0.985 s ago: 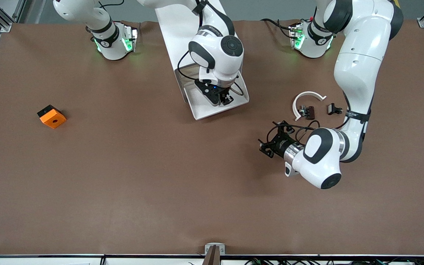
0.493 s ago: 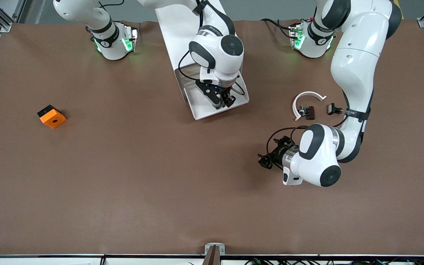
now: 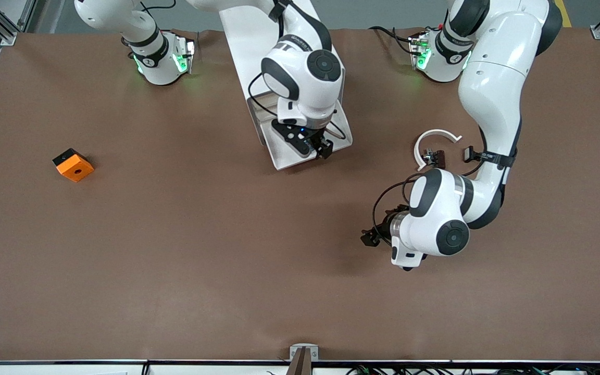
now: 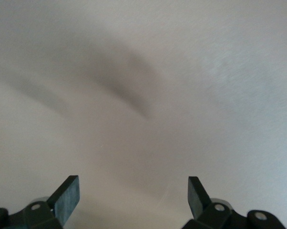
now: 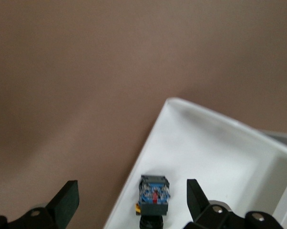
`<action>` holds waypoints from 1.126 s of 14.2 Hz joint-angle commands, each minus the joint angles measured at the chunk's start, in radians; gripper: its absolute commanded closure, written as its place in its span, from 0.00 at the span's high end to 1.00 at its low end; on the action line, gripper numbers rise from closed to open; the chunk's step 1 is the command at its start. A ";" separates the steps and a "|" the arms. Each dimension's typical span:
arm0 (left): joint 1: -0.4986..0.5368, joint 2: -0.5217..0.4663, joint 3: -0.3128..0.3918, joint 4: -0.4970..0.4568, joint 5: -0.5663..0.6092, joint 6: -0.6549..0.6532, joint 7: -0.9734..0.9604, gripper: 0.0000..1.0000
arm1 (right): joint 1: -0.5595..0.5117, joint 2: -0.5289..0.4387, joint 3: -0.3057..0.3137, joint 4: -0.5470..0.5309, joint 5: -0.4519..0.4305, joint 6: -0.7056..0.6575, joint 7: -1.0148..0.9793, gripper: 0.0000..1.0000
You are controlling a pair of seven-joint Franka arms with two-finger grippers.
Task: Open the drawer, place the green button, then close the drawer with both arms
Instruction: 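Withdraw the right gripper from the drawer while the left gripper approaches it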
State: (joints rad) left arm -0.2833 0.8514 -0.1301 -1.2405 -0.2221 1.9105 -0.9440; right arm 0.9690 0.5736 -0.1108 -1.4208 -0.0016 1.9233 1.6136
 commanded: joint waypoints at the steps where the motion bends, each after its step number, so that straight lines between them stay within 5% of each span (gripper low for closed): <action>1: -0.019 -0.011 0.000 -0.030 0.050 0.056 0.017 1.00 | -0.093 -0.014 0.014 0.065 0.021 -0.064 -0.160 1.00; 11: -0.149 -0.005 0.000 -0.027 0.139 0.094 0.001 1.00 | -0.505 -0.248 0.006 0.057 0.019 -0.311 -0.867 1.00; 16: -0.232 -0.104 0.001 -0.174 0.142 0.120 -0.055 1.00 | -0.693 -0.363 0.003 -0.006 0.005 -0.377 -1.154 1.00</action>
State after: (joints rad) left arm -0.4831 0.8393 -0.1341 -1.3048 -0.1010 2.0093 -0.9653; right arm 0.3338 0.2747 -0.1276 -1.3538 0.0088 1.5467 0.5387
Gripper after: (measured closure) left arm 0.000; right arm 0.000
